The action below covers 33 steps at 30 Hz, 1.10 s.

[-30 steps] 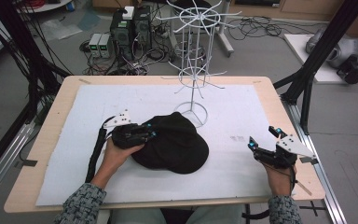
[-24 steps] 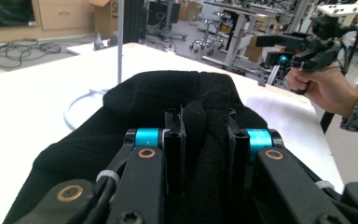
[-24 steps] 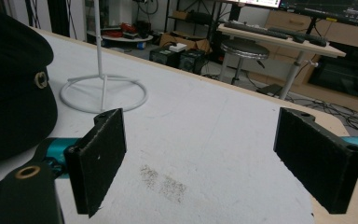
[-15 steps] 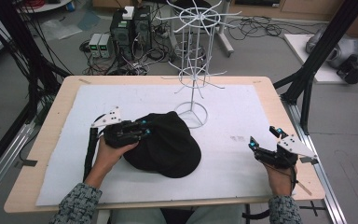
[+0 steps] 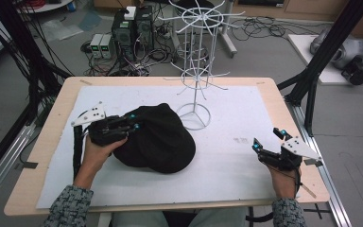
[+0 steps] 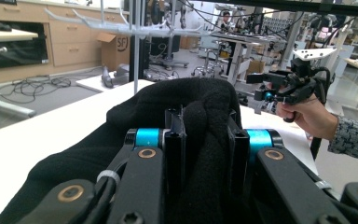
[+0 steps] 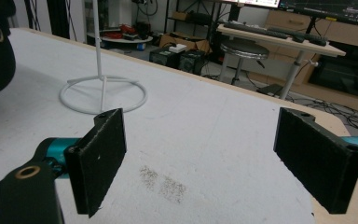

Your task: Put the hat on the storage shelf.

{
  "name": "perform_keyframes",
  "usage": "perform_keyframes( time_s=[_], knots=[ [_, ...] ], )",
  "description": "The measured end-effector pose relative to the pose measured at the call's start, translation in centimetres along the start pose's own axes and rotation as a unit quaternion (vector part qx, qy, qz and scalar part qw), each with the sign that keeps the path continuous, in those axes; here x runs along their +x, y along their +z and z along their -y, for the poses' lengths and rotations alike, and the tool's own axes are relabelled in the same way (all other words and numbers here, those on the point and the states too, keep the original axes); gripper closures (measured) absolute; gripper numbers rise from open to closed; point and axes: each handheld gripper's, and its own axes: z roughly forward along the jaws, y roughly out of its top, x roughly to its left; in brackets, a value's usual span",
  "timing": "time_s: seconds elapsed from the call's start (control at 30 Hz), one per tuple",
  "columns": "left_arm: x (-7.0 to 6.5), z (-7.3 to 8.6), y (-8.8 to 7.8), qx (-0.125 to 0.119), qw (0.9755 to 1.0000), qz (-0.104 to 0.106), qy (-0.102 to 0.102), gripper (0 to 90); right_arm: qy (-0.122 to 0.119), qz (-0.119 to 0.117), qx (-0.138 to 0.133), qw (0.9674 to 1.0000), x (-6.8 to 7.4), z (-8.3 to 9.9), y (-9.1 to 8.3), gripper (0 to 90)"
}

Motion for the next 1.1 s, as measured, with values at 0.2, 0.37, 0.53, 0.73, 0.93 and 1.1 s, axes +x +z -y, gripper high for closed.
perform_keyframes(
  time_s=[0.2,0.37,0.53,0.73,0.93,1.1],
  knots=[
    [0.0,-1.5,-1.7,-0.008,0.9999,-0.003,0.013,75.0,0.002,0.001,0.0,1.0,0.0,0.0,0.0,16.0],
    [-0.1,-3.2,-3.2,-0.025,0.9993,-0.008,0.027,74.9,0.003,0.002,-0.003,1.0,-0.1,0.0,0.0,16.0],
    [0.0,-5.0,-4.3,-0.032,0.9988,-0.007,0.037,74.9,0.008,0.002,-0.003,1.0,-0.1,-0.1,0.0,16.0],
    [0.0,-6.5,-5.4,-0.046,0.9981,0.0,0.041,74.9,0.006,0.001,-0.003,1.0,-0.1,0.0,0.0,16.0],
    [0.1,-8.1,-6.1,-0.058,0.9972,0.016,0.044,74.9,0.007,0.001,-0.002,1.0,-0.1,0.0,0.0,16.0],
    [0.4,-9.4,-6.6,-0.066,0.9964,0.028,0.045,74.8,0.005,0.001,0.0,1.0,0.0,0.0,0.1,16.0]
  ],
)
